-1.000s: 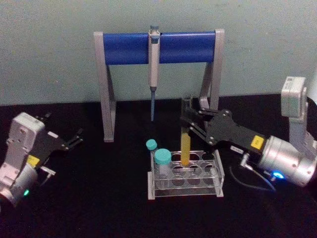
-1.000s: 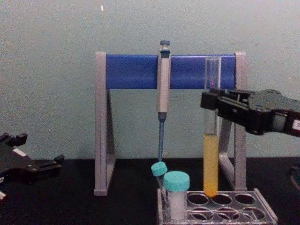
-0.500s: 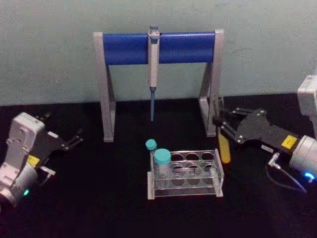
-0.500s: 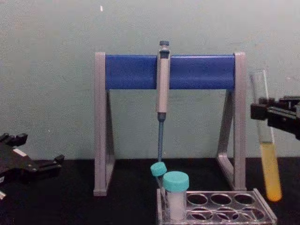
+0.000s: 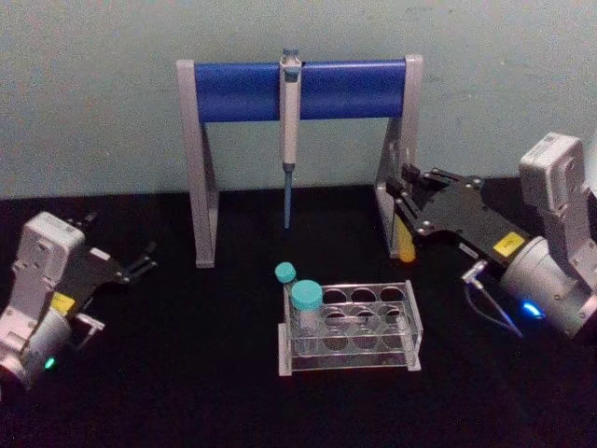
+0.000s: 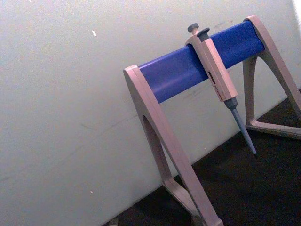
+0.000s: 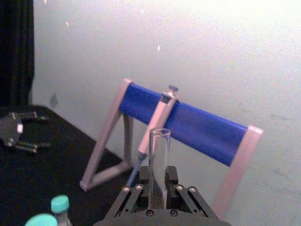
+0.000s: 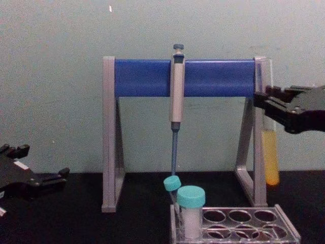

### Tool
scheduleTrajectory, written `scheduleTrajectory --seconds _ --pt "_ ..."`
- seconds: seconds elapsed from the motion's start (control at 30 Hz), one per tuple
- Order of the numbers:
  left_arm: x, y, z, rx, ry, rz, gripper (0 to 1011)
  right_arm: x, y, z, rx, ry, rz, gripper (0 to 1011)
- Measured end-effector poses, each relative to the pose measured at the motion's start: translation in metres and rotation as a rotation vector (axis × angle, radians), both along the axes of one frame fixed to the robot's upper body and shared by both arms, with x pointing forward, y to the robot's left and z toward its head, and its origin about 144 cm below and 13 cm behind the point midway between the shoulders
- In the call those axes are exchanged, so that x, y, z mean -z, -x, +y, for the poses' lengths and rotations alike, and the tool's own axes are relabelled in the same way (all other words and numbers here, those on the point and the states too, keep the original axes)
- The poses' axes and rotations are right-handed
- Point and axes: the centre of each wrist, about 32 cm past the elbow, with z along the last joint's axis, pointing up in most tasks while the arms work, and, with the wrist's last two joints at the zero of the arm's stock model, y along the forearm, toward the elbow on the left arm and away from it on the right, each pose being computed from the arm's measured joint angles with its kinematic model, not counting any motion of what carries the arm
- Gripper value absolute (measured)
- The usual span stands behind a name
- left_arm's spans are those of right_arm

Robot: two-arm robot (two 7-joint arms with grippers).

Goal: Pick up the test tube from the test tube rack, shake it, then place it back into the test tube rack.

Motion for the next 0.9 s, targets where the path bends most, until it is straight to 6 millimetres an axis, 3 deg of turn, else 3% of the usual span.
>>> scheduleTrajectory --seconds 0.47,0.67,0.9 --pt "0.000 0.000 0.000 0.000 0.000 0.000 1001 0.012 -0.014 0.002 -0.245 -0.216 0.125 229" --pt "0.000 0.000 0.000 0.000 0.000 0.000 1001 0.008 -0.006 -0.010 -0.316 -0.227 0.199 229" --pt "0.000 0.000 0.000 0.000 0.000 0.000 1001 -0.004 0.010 -0.028 -0.268 -0.143 0.260 229"
